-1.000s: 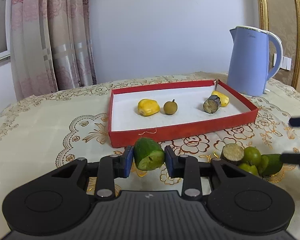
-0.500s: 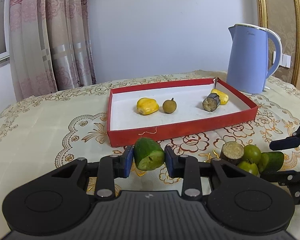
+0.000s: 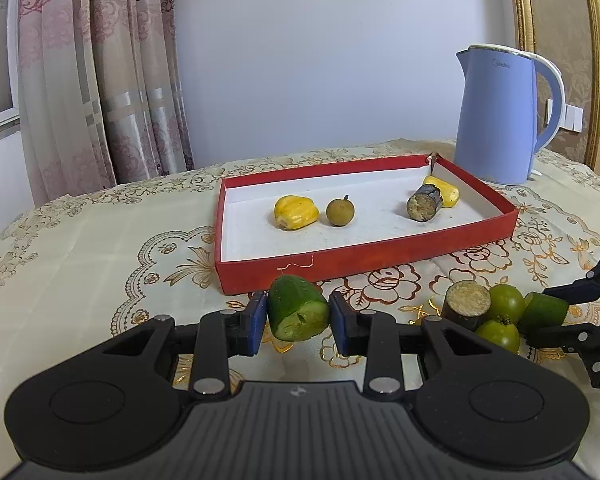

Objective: Organize fruits
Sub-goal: 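Grasp the green cucumber chunk with the right tool while the left tool lifts its cucumber piece, then lower the cucumber piece into the red tray and open the left tool while right holds its chunk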

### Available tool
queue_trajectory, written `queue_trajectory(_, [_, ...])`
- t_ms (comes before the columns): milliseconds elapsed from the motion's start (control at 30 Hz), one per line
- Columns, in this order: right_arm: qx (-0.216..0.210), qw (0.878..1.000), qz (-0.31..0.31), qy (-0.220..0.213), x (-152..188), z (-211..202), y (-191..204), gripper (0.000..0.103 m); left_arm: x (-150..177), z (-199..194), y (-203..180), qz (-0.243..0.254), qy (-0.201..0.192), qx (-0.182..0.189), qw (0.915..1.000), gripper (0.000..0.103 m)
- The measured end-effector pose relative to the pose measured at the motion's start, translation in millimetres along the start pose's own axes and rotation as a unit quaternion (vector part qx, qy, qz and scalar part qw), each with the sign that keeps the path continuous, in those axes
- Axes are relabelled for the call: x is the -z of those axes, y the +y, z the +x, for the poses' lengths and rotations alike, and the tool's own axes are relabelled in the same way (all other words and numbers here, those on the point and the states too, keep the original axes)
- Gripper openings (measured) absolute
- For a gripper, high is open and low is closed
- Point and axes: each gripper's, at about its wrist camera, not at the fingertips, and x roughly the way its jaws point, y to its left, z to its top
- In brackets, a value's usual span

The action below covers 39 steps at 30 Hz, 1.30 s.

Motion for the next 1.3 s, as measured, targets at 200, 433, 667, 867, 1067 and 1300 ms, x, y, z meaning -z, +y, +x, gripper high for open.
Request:
queue_trajectory(200, [-0.013, 1.000, 0.006, 0.003, -5.8, 10.3, -6.1, 0.033, 0.2, -1.7, -1.6, 0.007, -0.004, 0.001, 1.0000, 0.033])
queue_trajectory(433, [-0.011, 0.999, 0.033, 0.003, -1.5, 5.2, -7.4, 0.030, -0.3, -3.6, -0.3, 0.003, -0.010, 0.002, 0.9999, 0.033])
queue_trajectory(667, [-0.005, 0.998, 0.056, -0.021, 7.5, -14.2, -11.0, 0.030, -3.6, -7.3, -3.7, -0.001, -0.022, 0.011, 0.9997, 0.033])
queue_trajectory(867, [-0.010, 0.996, 0.078, -0.044, 10.4, -19.2, -19.4, 0.030, -27.8, 0.1, -11.6, 0.012, -0.019, 0.022, 0.9995, 0.033])
queue_trajectory(1067, [-0.023, 0.993, 0.101, -0.060, 16.0, -18.9, -26.1, 0.030, -68.6, 43.8, -25.3, 0.033, -0.019, 0.030, 0.9988, 0.033])
queue_trajectory(1300, [-0.039, 0.988, 0.123, -0.081, 20.1, -23.7, -33.9, 0.030, -106.4, 124.4, -36.7, 0.032, 0.012, 0.005, 0.9994, 0.033])
